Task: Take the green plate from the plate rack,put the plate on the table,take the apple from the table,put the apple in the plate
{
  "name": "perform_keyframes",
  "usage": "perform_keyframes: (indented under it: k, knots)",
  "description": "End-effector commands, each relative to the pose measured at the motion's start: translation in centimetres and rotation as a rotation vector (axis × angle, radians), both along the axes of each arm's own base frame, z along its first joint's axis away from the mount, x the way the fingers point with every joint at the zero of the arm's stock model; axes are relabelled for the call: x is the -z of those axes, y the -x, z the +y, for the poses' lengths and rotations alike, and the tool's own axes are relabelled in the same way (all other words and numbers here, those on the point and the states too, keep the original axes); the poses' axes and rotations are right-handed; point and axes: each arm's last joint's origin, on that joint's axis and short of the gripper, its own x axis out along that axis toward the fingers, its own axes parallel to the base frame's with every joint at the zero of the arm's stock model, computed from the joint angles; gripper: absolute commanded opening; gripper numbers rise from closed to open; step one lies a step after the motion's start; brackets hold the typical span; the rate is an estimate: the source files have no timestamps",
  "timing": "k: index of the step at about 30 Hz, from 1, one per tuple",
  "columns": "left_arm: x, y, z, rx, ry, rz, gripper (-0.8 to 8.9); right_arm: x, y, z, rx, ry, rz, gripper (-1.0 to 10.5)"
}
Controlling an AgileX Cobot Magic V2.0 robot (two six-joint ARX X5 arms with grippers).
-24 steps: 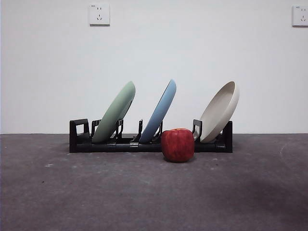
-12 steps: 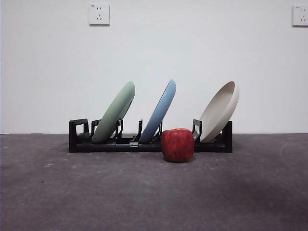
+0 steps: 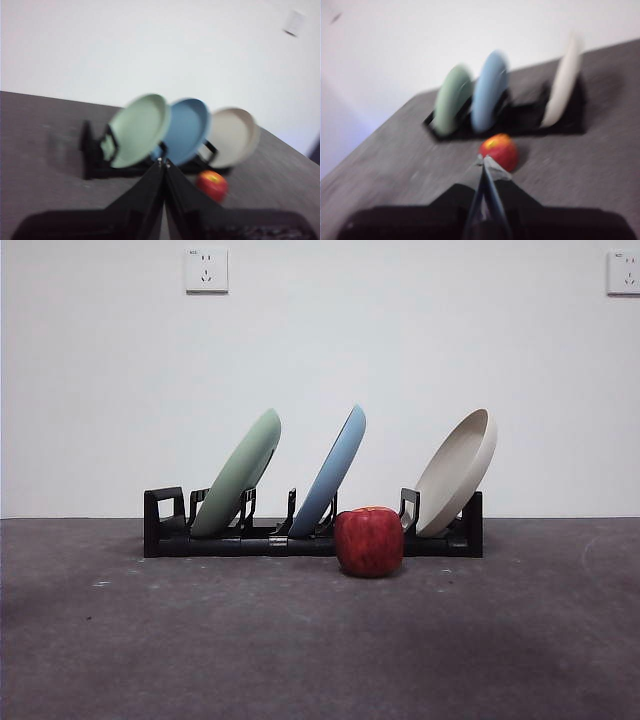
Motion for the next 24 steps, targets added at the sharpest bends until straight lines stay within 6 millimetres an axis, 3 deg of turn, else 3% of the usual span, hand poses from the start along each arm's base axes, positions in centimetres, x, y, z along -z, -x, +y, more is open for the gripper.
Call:
perform_keyframes:
  k: [1,12,21,24]
  knots:
    - [-1.0,0.2,-0.2,0.095,-0.074,0.029,-0.08,-1.8,-0.3,0.2,-0.094,0.071,0.018,-0.1]
    - [-3.7,0.5,-0.7,0.318,-0.195,0.134,-0.08,-7.0,-1.0,0.8,-0.348,0.281,0.186,-0.1]
    - [-5.4,0.6,-0.8,0.354,-0.246,0.156,-0.08,-7.2,-0.8,1.3,-0.432,0.328,0.221,-0.1]
    - [-5.5,0.6,-0.7,0.352,-0.246,0.155,0.07,-7.2,-0.8,1.4,-0.43,0.318,0.233,0.6]
